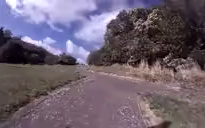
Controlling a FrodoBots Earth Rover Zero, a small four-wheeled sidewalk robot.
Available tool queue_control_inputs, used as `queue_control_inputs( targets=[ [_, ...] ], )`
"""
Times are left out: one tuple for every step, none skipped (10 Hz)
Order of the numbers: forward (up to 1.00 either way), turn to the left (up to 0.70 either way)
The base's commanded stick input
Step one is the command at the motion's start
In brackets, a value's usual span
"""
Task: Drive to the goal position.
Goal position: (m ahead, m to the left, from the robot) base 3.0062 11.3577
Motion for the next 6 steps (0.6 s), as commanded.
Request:
queue_control_inputs(
  targets=[
    [1.0,0.0],
    [1.0,0.0],
    [1.0,0.0],
    [1.0,0.0],
    [1.0,0.0],
    [1.0,0.0]
  ],
)
